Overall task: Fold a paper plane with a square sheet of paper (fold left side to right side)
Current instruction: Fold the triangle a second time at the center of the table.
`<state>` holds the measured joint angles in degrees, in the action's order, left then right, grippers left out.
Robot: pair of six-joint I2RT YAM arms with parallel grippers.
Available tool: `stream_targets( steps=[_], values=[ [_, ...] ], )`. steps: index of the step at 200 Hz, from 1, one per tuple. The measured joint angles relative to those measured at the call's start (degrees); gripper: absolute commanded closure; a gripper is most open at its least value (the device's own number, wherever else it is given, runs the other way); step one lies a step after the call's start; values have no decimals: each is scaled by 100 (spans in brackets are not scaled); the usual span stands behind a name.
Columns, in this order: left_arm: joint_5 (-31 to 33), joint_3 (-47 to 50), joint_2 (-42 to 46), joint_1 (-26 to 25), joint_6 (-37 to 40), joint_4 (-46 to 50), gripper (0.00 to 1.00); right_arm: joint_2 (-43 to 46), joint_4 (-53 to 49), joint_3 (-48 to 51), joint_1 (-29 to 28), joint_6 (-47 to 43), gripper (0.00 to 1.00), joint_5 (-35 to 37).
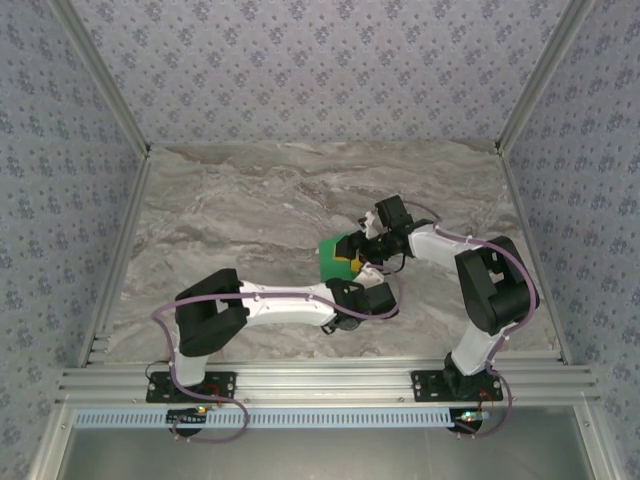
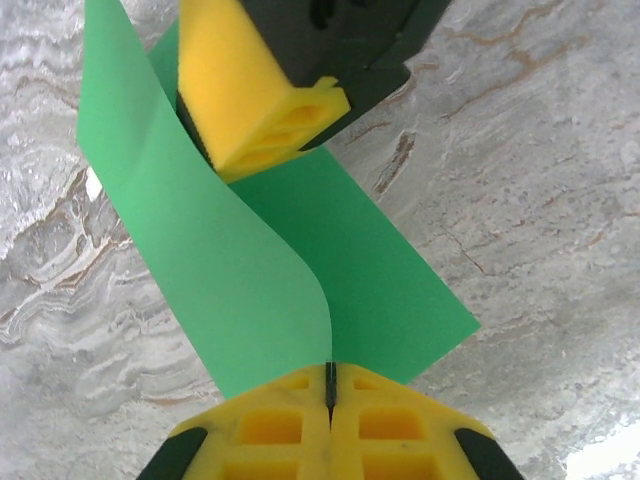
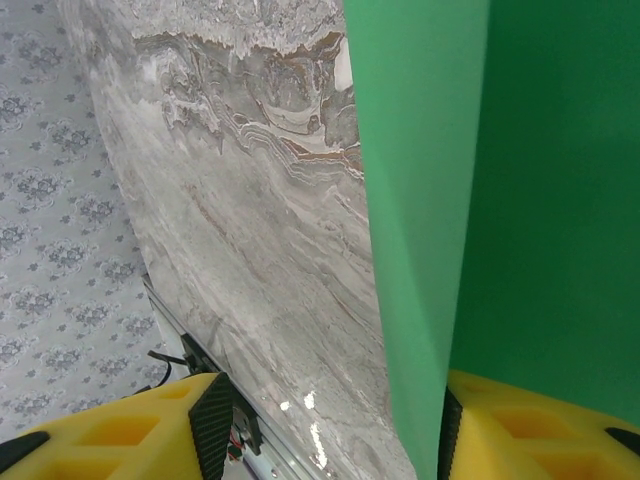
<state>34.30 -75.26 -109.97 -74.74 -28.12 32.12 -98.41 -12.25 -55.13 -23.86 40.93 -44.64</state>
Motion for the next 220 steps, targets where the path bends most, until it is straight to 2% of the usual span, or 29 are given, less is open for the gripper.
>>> stream_targets(
  steps=[30,63,132,177,220],
  values=[
    [-192,323,205,103,0,-243,100,2,4,-33,37,-2,39,7],
    [-717,772,651,337,31,-649,100,52,22,-234,221,-39,30,7],
    [-2702,2000,1650,1285,-79,-2065,100,977,-46,-140,717,-308,27,205],
    [-3934,2566,1838,2013,-367,-2855,100,1624,-153,688,820,-612,34,321],
    [-4444,2636,1838,2271,-444,-2997,100,1770,-142,1436,608,-695,50,424]
  ],
)
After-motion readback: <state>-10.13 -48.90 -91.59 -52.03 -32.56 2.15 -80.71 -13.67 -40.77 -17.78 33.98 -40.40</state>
